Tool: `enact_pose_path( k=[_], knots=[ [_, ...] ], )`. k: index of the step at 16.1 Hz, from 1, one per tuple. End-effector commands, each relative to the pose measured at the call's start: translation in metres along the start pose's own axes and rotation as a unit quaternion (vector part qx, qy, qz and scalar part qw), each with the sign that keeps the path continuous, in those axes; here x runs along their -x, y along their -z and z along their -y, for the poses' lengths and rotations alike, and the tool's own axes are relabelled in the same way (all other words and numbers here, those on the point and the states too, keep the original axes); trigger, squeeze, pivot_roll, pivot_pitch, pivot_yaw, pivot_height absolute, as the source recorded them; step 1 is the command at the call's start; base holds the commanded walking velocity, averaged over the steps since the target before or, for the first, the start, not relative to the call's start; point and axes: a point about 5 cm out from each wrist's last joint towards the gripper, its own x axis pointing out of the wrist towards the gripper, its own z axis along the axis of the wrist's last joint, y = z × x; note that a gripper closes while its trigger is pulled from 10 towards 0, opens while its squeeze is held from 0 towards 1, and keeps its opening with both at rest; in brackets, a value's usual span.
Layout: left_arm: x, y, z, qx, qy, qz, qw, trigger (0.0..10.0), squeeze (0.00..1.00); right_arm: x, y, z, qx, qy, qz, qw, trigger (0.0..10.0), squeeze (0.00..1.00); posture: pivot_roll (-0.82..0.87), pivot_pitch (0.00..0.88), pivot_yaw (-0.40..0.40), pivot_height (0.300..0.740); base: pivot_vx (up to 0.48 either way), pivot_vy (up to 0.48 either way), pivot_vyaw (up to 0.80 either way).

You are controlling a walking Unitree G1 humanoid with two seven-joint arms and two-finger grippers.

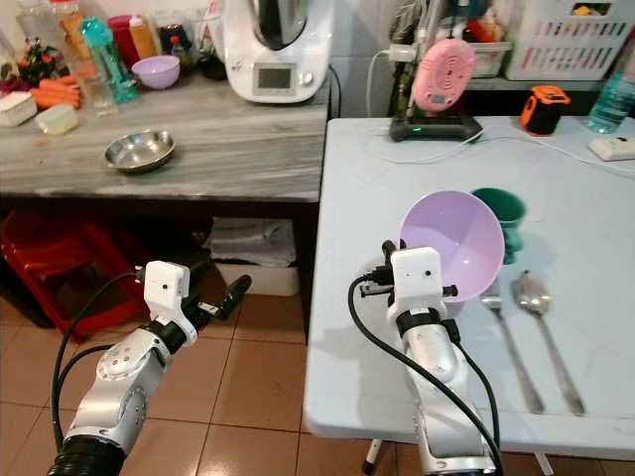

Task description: Setting the table

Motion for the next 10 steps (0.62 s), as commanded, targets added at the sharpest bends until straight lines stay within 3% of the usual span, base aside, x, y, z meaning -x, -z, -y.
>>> enact_pose_path(
  k=[1,10],
  knots=[
    [0.0011,-0.0009,-0.0033,-0.006,-0.003,-0.003,1.0,10.0,0.0,-0.0023,-0.0112,-0.0032,-0.002,-0.006,0.021,1.0,10.0,0.0,-0.09,0.0,0.068,0.74,0.0,0.409,0.0],
    [0.0008,0.001,-0.0011,-0.006,0.004,-0.006,1.0,10.0,0.0,-0.0037,-0.0112,-0.0053,0.002,-0.012,0.023,1.0,10.0,0.0,-0.1,0.0,0.063,0.74,0.0,0.413,0.0]
  ],
)
